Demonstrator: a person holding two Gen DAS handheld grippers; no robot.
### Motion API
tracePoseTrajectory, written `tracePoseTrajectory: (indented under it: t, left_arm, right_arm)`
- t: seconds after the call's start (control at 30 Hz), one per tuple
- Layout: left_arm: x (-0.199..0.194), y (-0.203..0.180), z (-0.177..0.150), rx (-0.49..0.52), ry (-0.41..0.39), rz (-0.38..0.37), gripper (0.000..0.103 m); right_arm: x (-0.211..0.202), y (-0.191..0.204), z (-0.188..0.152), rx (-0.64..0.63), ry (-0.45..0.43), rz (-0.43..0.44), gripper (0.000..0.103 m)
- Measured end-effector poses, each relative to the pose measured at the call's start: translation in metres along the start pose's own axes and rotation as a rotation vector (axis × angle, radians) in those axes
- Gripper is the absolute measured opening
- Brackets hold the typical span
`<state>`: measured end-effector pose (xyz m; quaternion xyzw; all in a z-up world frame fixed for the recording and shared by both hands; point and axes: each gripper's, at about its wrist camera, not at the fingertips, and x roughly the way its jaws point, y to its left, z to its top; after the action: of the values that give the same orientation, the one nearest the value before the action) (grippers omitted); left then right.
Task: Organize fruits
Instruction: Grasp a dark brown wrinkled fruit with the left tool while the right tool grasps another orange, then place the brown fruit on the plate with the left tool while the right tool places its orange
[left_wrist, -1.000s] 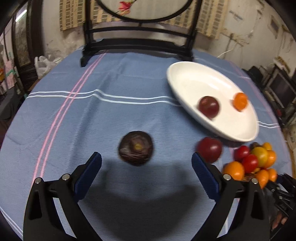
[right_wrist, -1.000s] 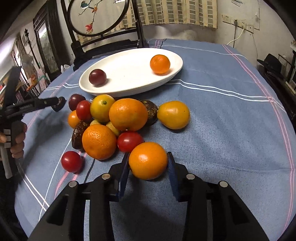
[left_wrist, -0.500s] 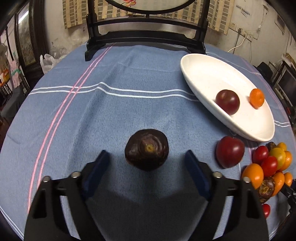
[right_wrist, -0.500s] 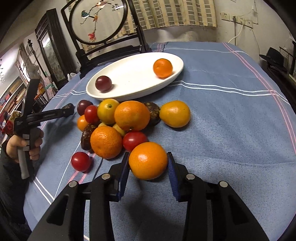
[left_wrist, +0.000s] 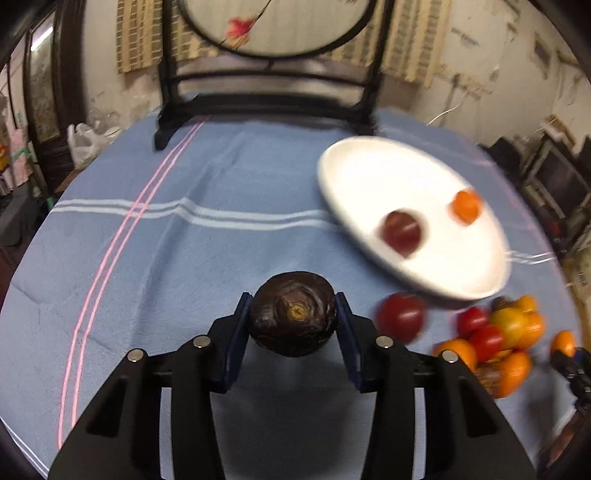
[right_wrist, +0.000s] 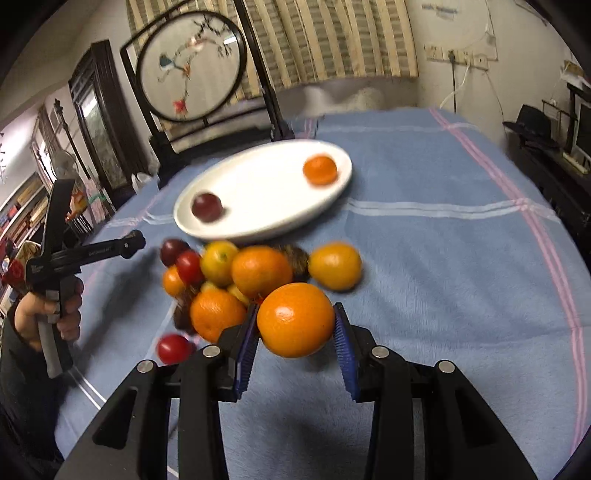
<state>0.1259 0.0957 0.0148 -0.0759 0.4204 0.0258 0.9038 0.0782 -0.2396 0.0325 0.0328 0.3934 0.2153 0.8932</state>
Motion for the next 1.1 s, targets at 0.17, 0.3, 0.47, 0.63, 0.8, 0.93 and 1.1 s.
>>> tracePoseTrajectory:
  t: [0.17, 0.3, 0.47, 0.63, 0.8, 0.93, 1.1]
  left_arm:
    - [-0.013, -0.028, 0.028, -0.009, -0.009, -0.092, 0.043]
    - [0.002, -0.047, 0.055, -0.024, -0.011, -0.082, 0.043]
    - [0.031, -0.056, 0.077, -0.058, -0.004, -0.05, 0.043]
    - [0.062, -0.058, 0.087, -0.055, 0.023, -0.029, 0.044]
    - [0.076, -0.065, 0.083, -0.035, 0.008, -0.047, 0.059]
    - [0.063, -0.057, 0.08, -0.078, -0.058, -0.044, 0.087]
    - [0.041, -0.053, 0.079, -0.104, -0.076, -0.067, 0.092]
  right_arm:
    - [-0.007, 0.035, 0.036, -0.09, -0.044, 0.015, 0.04]
    - [0.015, 0.059, 0.072, -0.148, -0.049, 0.008, 0.04]
    - [0.057, 0.058, 0.078, -0.094, -0.009, 0.019, 0.04]
    - [0.081, 0.049, 0.076, -0.064, 0.045, 0.044, 0.04]
    - [0.089, 0.04, 0.074, -0.02, 0.065, 0.059, 0.05]
    - [0.084, 0.036, 0.073, 0.003, 0.051, 0.057, 0.062]
    - [0.065, 0.031, 0.071, 0.009, -0.013, 0.039, 0.079]
